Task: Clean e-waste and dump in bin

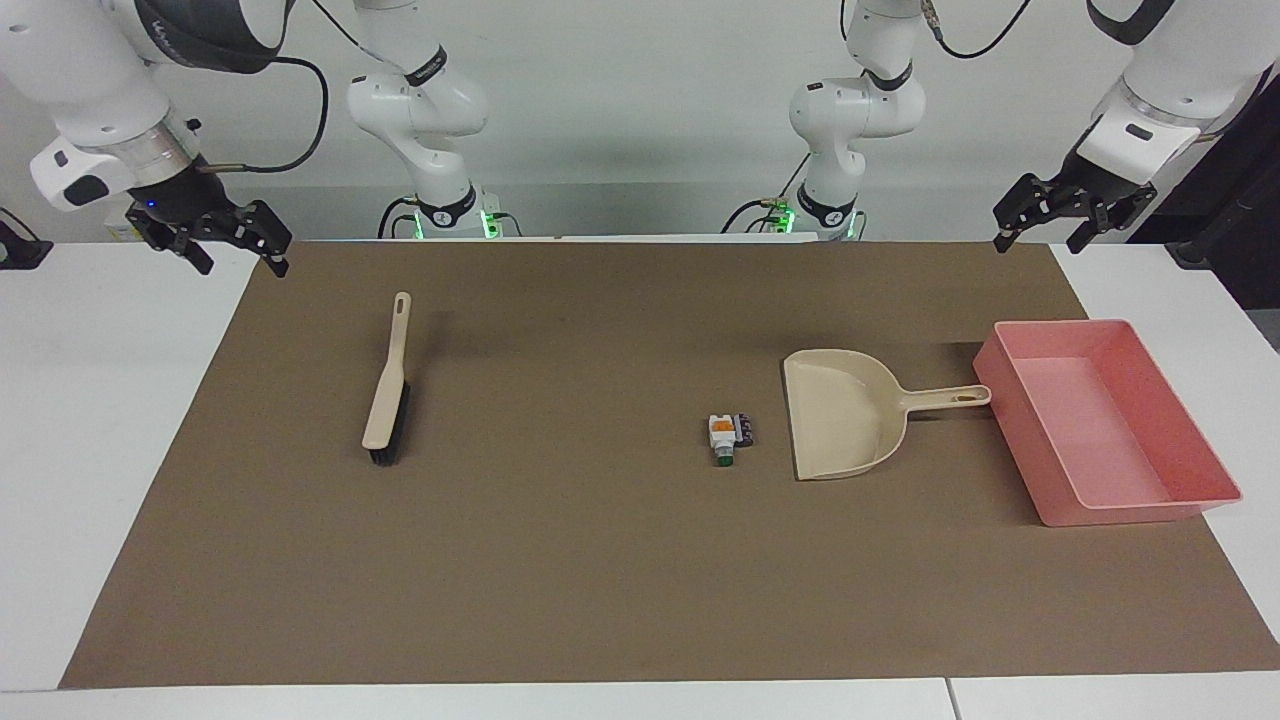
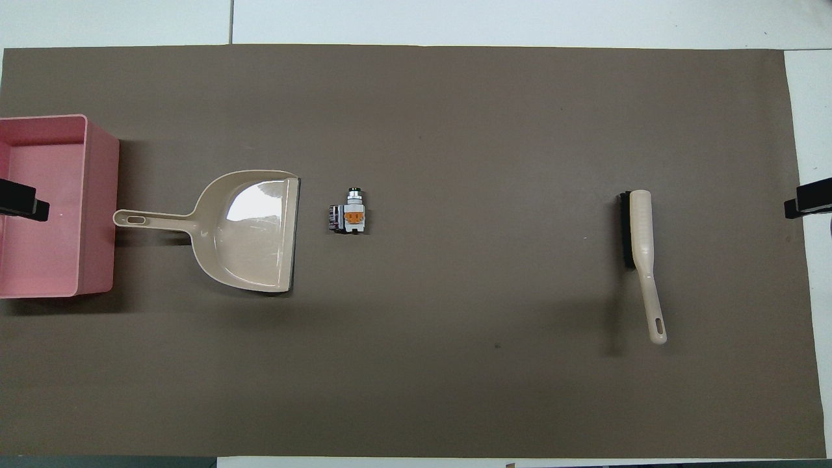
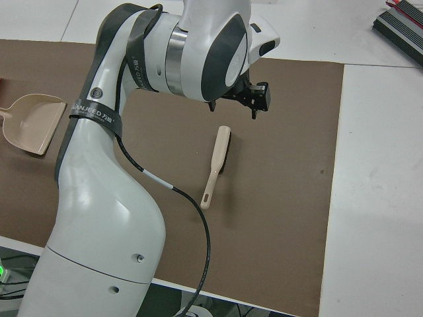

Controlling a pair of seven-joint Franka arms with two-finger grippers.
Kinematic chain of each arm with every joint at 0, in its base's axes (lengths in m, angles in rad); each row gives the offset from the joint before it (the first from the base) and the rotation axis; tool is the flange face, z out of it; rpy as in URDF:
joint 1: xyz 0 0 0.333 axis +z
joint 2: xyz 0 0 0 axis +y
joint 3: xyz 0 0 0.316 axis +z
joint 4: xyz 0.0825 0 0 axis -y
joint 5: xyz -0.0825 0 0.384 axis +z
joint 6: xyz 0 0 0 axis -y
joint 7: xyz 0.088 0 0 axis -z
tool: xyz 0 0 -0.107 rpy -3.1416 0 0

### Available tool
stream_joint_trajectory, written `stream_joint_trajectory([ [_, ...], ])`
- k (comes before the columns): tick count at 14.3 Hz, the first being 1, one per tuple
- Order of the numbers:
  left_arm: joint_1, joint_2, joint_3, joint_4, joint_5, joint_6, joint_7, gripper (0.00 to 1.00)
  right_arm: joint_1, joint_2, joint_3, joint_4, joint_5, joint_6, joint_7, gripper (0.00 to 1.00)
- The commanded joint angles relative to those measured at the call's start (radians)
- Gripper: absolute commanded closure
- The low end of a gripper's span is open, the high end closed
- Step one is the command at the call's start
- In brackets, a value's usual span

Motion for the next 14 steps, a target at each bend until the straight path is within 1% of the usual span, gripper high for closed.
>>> stream_joint_trajectory([
  [1, 0.0, -0.019, 0.003, -0.021, 0.001, 0.001, -0.01, 0.0, 0.0, -0.017, -0.001, -0.021, 0.003, 0.005, -0.023, 0.01],
  [8, -0.002, -0.02, 0.003, -0.02, 0.001, -0.002, -0.009, 0.0, -0.003, -0.019, -0.001, -0.022, 0.003, 0.0, -0.023, 0.01],
  [10, -0.002, -0.026, 0.003, -0.026, 0.001, -0.054, -0.019, 0.0, -0.001, -0.019, -0.001, -0.024, 0.003, 0.0, -0.021, 0.01],
  [12, -0.005, -0.027, 0.003, -0.027, 0.001, -0.04, -0.02, 0.01, -0.001, -0.021, -0.001, -0.03, 0.001, 0.001, -0.02, 0.01],
  [14, -0.011, -0.028, 0.003, -0.046, 0.001, 0.022, -0.024, 0.01, -0.001, -0.03, -0.001, -0.048, 0.0, 0.006, -0.017, 0.01],
])
